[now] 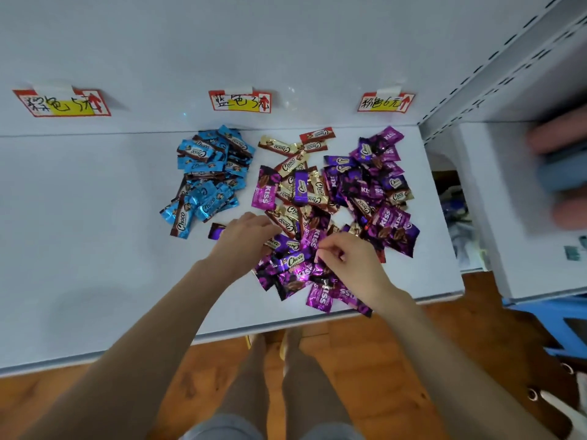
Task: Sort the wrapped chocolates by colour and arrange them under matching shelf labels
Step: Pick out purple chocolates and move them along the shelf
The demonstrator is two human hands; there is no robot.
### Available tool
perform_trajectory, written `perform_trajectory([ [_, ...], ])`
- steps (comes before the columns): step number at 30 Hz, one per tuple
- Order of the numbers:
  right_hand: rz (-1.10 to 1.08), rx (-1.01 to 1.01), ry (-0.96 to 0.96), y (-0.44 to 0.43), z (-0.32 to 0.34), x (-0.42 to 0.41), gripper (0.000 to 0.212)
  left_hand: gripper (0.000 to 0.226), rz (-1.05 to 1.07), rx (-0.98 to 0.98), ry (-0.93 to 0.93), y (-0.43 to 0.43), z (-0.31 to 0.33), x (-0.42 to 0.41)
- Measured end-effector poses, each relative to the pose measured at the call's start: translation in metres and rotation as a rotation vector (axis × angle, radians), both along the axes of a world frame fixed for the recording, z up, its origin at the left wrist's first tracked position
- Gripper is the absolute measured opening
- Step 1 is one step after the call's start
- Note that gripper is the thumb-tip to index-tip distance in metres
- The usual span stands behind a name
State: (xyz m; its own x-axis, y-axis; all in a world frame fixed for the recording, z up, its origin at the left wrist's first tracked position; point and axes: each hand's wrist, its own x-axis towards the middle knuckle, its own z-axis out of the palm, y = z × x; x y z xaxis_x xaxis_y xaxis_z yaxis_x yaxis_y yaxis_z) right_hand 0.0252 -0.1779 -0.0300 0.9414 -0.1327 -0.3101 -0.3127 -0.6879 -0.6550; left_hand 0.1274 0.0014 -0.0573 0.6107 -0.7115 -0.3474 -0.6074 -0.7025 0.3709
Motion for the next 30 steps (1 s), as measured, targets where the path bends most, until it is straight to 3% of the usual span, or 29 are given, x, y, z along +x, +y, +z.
perform_trajectory([
  [7, 0.415, -0.245, -0.002, 0.023, -0.014, 0.018, 0.028, 0.020, 0.089, -0.008, 0.025, -0.007, 0.006, 0.008],
  [11, 0.522, -0.337, 0.031, 0.023, -0.021, 0.026, 0.031, 0.008, 0.390, -0.169, 0.137, 0.003, 0.020, 0.006],
  [16, 0.524, -0.283, 0.059, 0.017, -0.021, 0.033, 0.025, 0.018, 0.662, -0.255, 0.140, 0.034, 0.025, -0.001],
  [20, 0.256, -0.035, -0.005, 0.007, -0.008, 0.041, 0.018, 0.030, 0.600, -0.100, 0.067, 0.048, 0.014, -0.003],
  [24, 0.154, 0.076, 0.129, 0.006, -0.003, 0.056, 0.024, 0.028, 0.557, -0.030, 0.064, 0.046, 0.004, -0.005],
  [26, 0.217, 0.032, 0.200, 0.013, -0.005, 0.060, 0.026, 0.038, 0.505, 0.027, 0.050, 0.045, 0.001, -0.005],
  [30, 0.388, -0.339, 0.277, 0.030, -0.012, 0.063, 0.026, 0.036, 0.449, 0.133, 0.024, 0.042, -0.001, -0.002],
])
